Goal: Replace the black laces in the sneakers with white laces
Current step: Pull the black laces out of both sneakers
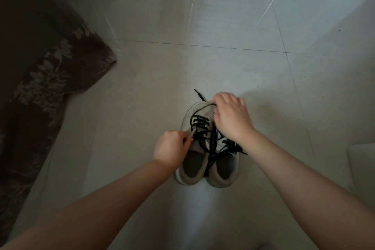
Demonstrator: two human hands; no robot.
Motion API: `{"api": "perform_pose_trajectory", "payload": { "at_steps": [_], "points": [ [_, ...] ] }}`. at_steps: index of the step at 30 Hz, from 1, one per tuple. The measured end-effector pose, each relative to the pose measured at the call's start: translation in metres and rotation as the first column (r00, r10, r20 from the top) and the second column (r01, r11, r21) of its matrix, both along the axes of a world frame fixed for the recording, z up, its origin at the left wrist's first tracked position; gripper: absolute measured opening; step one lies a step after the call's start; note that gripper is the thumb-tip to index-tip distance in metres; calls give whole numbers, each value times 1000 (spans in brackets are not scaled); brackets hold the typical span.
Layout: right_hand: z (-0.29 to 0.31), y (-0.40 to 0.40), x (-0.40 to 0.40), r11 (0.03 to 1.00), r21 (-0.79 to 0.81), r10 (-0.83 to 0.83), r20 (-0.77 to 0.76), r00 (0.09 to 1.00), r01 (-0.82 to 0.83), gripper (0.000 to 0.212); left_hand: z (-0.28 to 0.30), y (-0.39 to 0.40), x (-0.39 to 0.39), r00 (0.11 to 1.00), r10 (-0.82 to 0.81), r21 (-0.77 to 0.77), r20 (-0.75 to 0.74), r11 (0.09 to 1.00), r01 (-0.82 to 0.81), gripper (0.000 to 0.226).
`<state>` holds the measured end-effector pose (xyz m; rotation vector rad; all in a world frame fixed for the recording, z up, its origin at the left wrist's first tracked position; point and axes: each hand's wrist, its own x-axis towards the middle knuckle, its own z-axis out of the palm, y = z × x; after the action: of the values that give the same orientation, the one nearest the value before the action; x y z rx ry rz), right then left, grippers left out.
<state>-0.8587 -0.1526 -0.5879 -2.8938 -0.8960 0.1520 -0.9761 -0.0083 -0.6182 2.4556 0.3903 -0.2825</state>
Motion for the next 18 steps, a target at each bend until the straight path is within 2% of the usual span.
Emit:
{"api": "perform_pose_trajectory", "payload": {
  "at_steps": [4, 7, 10, 14, 16, 18],
  "points": [
    [-10, 22, -24, 929, 27, 370, -10, 929, -369, 39, 0, -3, 3, 1000, -6, 9, -2, 1000, 6, 26],
    [-17, 27, -31, 879, -48, 473, -32, 881, -474, 37, -1, -2, 3, 1000, -8, 9, -7, 1000, 8, 24],
    [-17, 29, -24, 872, -118, 478, -14, 878, -476, 31, -1, -2, 3, 1000, -13, 11, -19, 1000, 14, 24],
    [-20, 30, -15, 895, -103, 442, 78, 894, -434, 12, -1, -1, 3, 1000, -3, -2, -29, 1000, 3, 25],
    [-20, 24, -13, 950, -37, 311, 102, 945, -309, 22, -3, 0, 2, 1000, 15, -19, -12, 1000, -15, 28],
    [-14, 12, -7, 990, 63, 114, 147, 983, -124, 20, -3, 0, 2, 1000, 10, -16, -5, 1000, -10, 30]
  ]
}}
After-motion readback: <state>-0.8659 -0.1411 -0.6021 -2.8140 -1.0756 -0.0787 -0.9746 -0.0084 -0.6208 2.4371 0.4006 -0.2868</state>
